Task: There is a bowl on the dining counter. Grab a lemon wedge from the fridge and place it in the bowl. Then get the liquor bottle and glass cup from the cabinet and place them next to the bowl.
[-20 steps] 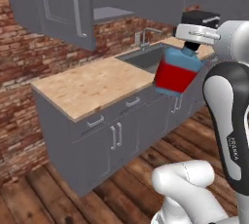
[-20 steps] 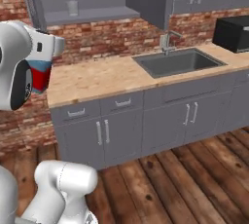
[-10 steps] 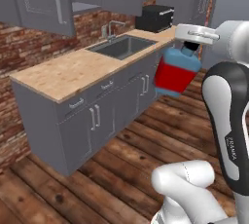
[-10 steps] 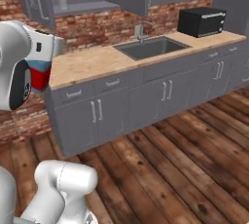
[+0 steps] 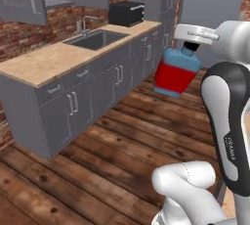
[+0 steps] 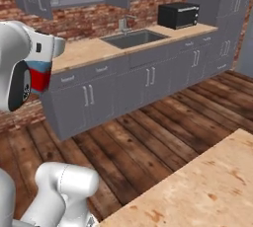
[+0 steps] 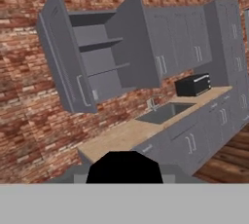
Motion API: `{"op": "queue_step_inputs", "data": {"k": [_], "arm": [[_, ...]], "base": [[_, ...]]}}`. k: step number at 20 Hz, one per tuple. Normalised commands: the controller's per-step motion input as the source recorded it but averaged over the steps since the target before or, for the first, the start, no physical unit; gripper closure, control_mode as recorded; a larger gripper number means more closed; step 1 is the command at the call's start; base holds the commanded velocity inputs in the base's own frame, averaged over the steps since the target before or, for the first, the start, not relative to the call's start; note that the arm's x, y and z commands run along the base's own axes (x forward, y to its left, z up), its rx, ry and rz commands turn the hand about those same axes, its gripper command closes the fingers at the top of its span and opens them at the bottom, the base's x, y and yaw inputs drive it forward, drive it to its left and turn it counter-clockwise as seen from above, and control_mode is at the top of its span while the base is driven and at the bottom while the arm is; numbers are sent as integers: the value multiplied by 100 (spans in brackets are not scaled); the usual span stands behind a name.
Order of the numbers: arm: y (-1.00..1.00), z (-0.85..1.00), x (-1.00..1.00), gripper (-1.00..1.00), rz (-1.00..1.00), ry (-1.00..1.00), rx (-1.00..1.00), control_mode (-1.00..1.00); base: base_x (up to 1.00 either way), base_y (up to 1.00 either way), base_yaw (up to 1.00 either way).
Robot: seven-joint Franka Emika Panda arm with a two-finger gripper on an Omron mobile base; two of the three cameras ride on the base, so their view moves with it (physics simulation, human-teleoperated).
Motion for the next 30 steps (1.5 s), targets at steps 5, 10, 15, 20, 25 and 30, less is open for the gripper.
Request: {"op": "queue_step_inputs", "data": {"k": [5, 10, 15, 20, 25, 30], "arm": [[0, 0, 0, 100, 0, 0, 0, 100], [0, 0, 0, 100, 0, 0, 0, 100], [0, 0, 0, 100, 0, 0, 0, 100], [0, 0, 0, 100, 0, 0, 0, 100], [0, 0, 0, 100, 0, 0, 0, 100], [0, 0, 0, 100, 0, 0, 0, 100]], "base": [[-100, -57, -18], [-100, -51, -22], [-100, -16, -31], [-100, 35, -22], [-100, 34, -17], [-73, 80, -4]]}}
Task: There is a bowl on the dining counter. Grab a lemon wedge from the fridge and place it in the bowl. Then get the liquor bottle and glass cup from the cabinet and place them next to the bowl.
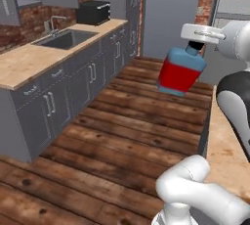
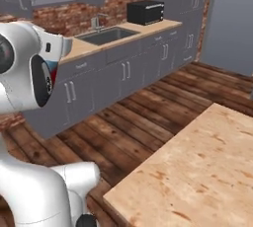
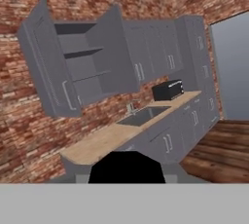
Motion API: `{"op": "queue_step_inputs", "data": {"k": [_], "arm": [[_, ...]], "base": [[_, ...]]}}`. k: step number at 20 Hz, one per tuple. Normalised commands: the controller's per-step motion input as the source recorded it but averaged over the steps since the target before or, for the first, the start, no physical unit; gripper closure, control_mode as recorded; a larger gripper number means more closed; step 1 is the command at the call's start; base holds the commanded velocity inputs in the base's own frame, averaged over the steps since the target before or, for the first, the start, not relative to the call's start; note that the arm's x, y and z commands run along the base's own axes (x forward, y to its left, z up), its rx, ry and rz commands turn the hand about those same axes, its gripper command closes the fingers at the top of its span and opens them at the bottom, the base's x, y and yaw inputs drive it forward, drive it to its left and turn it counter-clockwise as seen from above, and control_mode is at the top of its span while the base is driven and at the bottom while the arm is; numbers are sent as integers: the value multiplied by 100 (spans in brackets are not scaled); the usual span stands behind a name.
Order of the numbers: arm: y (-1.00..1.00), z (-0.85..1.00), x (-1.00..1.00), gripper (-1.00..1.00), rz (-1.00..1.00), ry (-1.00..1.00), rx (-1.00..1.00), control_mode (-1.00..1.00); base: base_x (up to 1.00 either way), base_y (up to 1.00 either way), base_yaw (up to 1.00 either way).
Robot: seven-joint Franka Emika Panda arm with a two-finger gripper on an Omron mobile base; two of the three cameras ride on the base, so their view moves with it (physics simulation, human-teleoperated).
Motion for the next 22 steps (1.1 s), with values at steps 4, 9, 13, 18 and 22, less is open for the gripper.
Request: {"op": "queue_step_inputs", "data": {"k": [4, 9, 13, 18, 22], "arm": [[0, 0, 0, 100, 0, 0, 0, 100], [0, 0, 0, 100, 0, 0, 0, 100], [0, 0, 0, 100, 0, 0, 0, 100], [0, 0, 0, 100, 0, 0, 0, 100], [0, 0, 0, 100, 0, 0, 0, 100]], "base": [[45, 99, 8], [49, 74, 13], [-97, 22, -19], [-100, 1, -31], [-97, -18, -32]]}}
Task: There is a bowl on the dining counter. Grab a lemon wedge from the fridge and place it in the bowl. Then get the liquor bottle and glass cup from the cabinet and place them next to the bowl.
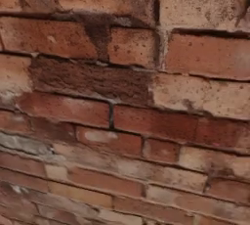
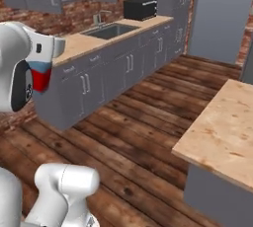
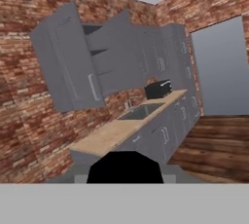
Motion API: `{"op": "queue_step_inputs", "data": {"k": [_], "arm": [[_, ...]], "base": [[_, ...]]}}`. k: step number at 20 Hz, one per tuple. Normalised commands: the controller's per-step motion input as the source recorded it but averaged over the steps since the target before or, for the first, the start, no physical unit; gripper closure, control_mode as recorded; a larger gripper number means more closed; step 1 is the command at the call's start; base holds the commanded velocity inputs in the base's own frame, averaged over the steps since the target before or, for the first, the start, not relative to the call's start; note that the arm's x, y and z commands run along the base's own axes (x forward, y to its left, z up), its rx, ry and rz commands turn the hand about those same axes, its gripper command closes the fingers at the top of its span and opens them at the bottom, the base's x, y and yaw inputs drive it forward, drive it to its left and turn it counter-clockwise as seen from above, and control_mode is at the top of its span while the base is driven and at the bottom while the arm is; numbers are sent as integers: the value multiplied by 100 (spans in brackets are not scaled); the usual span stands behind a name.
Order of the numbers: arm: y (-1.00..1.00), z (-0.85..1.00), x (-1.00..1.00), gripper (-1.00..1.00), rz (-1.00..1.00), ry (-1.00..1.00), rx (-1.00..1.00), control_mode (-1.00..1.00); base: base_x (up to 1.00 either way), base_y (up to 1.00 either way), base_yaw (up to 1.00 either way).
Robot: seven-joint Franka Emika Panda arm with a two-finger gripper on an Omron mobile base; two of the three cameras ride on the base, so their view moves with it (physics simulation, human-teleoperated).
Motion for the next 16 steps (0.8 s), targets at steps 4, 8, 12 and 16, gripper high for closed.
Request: {"op": "queue_step_inputs", "data": {"k": [4, 8, 12, 16], "arm": [[0, 0, 0, 100, 0, 0, 0, 100], [0, 0, 0, 100, 0, 0, 0, 100], [0, 0, 0, 100, 0, 0, 0, 100], [0, 0, 0, 100, 0, 0, 0, 100]], "base": [[-76, -64, -21], [-49, -83, -11], [-28, -99, -4], [-24, -100, -4]]}}
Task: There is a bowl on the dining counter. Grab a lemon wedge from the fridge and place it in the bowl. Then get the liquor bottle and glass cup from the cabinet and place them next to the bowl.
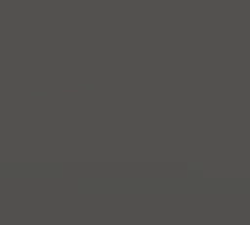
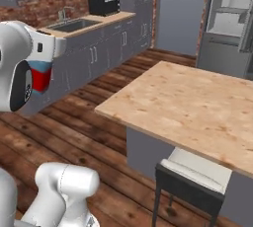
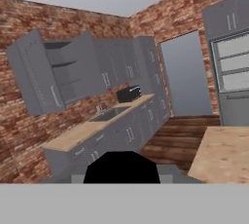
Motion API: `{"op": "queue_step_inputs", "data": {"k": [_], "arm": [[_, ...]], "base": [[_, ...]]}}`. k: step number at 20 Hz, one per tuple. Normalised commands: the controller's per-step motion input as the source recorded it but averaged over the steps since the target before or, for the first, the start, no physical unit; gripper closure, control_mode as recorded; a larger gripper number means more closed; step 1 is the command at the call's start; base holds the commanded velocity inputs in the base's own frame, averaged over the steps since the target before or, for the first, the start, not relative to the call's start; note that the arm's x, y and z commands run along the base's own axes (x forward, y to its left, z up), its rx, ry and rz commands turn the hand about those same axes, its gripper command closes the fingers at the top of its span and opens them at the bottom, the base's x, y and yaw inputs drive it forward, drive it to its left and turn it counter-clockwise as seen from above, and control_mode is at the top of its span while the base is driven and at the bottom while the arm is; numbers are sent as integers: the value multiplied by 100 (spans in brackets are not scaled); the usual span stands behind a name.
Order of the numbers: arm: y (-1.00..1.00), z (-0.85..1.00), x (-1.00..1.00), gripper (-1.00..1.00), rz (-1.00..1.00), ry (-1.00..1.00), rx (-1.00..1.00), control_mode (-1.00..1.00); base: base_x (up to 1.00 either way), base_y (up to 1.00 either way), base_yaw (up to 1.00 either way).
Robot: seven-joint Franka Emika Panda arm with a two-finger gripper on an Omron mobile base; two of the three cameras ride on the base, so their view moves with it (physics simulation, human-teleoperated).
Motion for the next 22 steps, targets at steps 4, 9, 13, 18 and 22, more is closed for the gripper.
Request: {"op": "queue_step_inputs", "data": {"k": [4, 9, 13, 18, 22], "arm": [[0, 0, 0, 100, 0, 0, 0, 100], [0, 0, 0, 100, 0, 0, 0, 100], [0, 0, 0, 100, 0, 0, 0, 100], [0, 0, 0, 100, 0, 0, 0, 100], [0, 0, 0, 100, 0, 0, 0, 100]], "base": [[-23, -100, -8], [-10, -100, -11], [-1, -100, -12], [0, -100, -11], [0, -99, -11]]}}
